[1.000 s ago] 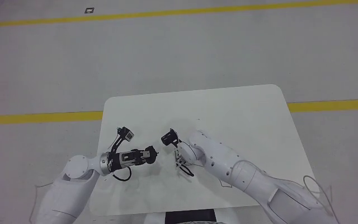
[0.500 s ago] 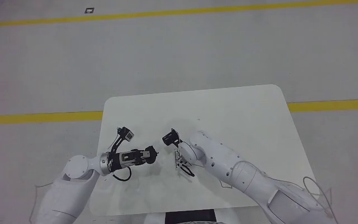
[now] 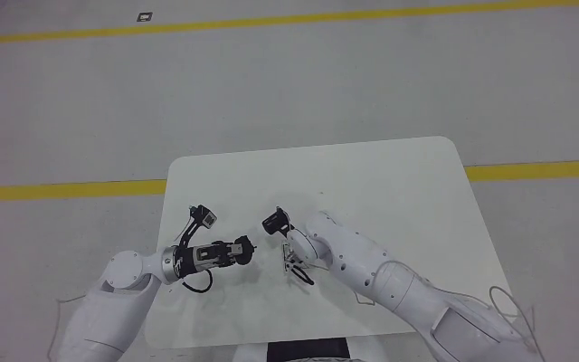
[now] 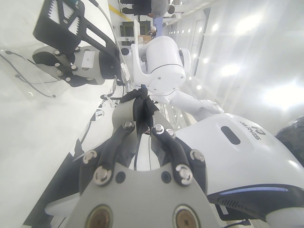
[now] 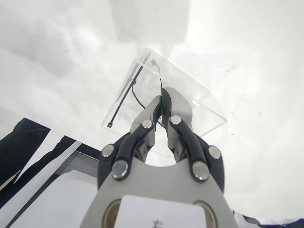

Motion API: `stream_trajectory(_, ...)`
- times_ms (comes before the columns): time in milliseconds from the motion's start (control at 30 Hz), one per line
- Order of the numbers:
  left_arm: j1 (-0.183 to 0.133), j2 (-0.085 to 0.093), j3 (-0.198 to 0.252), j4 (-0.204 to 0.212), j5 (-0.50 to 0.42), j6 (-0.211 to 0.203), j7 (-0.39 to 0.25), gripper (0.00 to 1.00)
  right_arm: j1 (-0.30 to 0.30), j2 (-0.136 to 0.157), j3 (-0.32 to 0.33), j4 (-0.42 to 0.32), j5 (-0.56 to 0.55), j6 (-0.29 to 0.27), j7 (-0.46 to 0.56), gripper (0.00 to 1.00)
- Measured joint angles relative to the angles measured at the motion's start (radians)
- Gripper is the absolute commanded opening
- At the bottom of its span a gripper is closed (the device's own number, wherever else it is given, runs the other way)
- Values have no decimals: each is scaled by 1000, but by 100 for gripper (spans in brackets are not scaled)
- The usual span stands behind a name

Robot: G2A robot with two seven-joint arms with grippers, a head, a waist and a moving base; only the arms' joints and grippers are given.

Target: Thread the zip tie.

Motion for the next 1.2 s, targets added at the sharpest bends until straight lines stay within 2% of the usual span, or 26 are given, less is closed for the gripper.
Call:
stream_trajectory(167,0,0,0,0,0,0,0,0,-21,10,25,-60,-9,-9,22,0)
stream_trajectory(367,0,0,0,0,0,0,0,0,-69,33,88,-149,11,-53,24,0)
stream_trajectory(633,0,0,0,0,0,0,0,0,-176,82,245,-293,98,-152,-27,0)
stream_trajectory(800,0,0,0,0,0,0,0,0,-256,109,350,-375,175,-232,-98,0)
stream_trajectory(1000,0,0,0,0,0,0,0,0,-316,127,437,-379,301,-345,-214,0)
stream_trajectory(1200,0,0,0,0,0,0,0,0,-316,127,439,-378,303,-348,-215,0)
